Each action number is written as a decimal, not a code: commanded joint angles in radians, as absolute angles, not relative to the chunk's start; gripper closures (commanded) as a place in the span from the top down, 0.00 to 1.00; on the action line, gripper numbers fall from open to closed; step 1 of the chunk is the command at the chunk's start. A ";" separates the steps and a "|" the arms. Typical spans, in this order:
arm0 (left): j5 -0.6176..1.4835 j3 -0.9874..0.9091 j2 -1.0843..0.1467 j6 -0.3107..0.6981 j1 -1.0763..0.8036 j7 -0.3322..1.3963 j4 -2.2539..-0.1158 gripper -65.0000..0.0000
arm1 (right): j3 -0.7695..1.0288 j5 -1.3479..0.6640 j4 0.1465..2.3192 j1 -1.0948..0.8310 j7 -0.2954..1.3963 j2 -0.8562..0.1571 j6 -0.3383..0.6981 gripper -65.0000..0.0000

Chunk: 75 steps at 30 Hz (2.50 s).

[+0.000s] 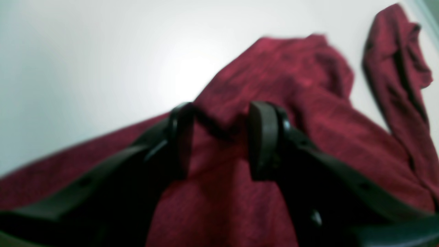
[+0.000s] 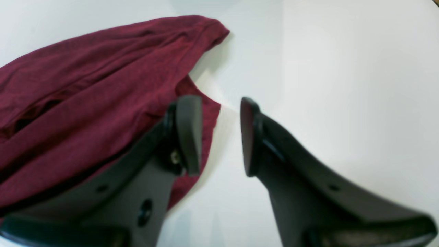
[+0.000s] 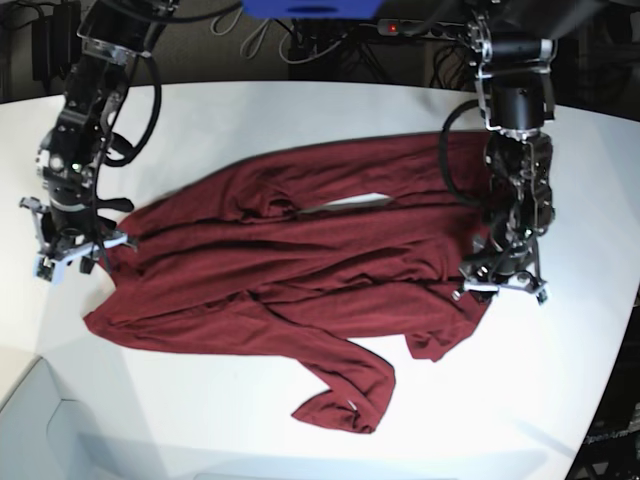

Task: Layout the t-shirt on the table in an organized manner, then fold the t-shirt properly
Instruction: 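Drag the left gripper's held edge along the shirt toward the hem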

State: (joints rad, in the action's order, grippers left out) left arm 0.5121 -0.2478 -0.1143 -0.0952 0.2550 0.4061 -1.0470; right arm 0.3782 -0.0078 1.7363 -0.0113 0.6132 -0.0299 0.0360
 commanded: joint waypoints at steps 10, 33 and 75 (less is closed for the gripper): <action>0.512 -0.245 -0.110 -0.087 0.286 0.386 -1.063 0.39 | 0.378 -0.007 1.750 0.001 0.584 -0.036 0.036 0.31; 0.521 -0.240 -0.108 -0.091 0.375 0.275 -1.072 0.00 | 0.381 -0.007 1.750 -0.042 0.578 -0.036 0.036 0.31; 0.510 0.153 -0.119 -0.096 0.978 -0.205 -0.348 0.01 | 0.384 -0.007 1.913 -0.260 0.576 -0.041 0.036 0.31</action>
State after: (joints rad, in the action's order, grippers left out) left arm 0.5137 0.1539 -0.1165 -0.1013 0.9287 -0.1696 -0.3290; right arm 0.3805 -0.0078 1.8915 -0.2665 0.6022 -0.0311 0.0360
